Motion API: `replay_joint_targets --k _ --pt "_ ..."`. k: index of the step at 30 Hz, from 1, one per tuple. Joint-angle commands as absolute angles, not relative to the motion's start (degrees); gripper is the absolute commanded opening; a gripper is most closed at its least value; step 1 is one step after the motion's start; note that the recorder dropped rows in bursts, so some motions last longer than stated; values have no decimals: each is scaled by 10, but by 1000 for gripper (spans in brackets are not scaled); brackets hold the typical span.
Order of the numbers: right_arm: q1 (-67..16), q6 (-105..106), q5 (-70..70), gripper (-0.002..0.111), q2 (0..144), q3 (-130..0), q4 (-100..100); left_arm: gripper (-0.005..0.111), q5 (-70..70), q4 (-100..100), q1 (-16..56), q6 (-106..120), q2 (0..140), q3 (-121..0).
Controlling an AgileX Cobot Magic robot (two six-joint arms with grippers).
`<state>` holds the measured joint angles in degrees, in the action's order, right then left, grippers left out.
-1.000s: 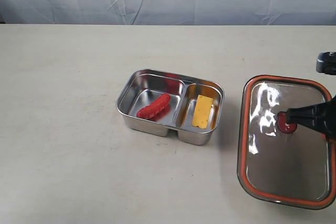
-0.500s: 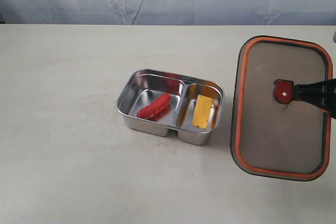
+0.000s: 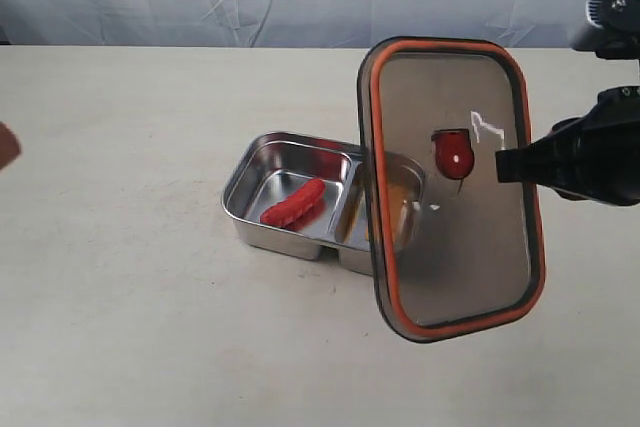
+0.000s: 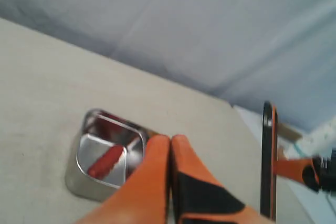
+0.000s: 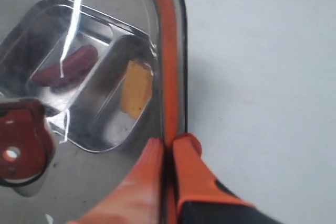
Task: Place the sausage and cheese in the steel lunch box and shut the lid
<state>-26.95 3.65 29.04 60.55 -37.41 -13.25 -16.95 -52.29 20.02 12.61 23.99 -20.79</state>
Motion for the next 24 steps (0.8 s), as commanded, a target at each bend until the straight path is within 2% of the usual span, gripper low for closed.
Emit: replay_joint_targets --k 1,6,9,13,16,24 --pt "-271 110 276 0 602 -385 -187 0 -252 -637 235 290 393 -272" --pt "-271 112 276 0 602 -385 -187 3 -392 -783 235 467 515 -338" --pt "-271 114 276 0 602 -385 -187 16 -432 -841 235 546 560 -356" --pt "-271 126 275 0 602 -385 -203 46 -466 -856 235 601 611 -372" --pt "-271 131 264 0 603 -385 -213 56 -500 -894 235 655 642 -373" --pt "-271 135 254 0 627 -385 -227 56 -540 -999 235 772 704 -373"
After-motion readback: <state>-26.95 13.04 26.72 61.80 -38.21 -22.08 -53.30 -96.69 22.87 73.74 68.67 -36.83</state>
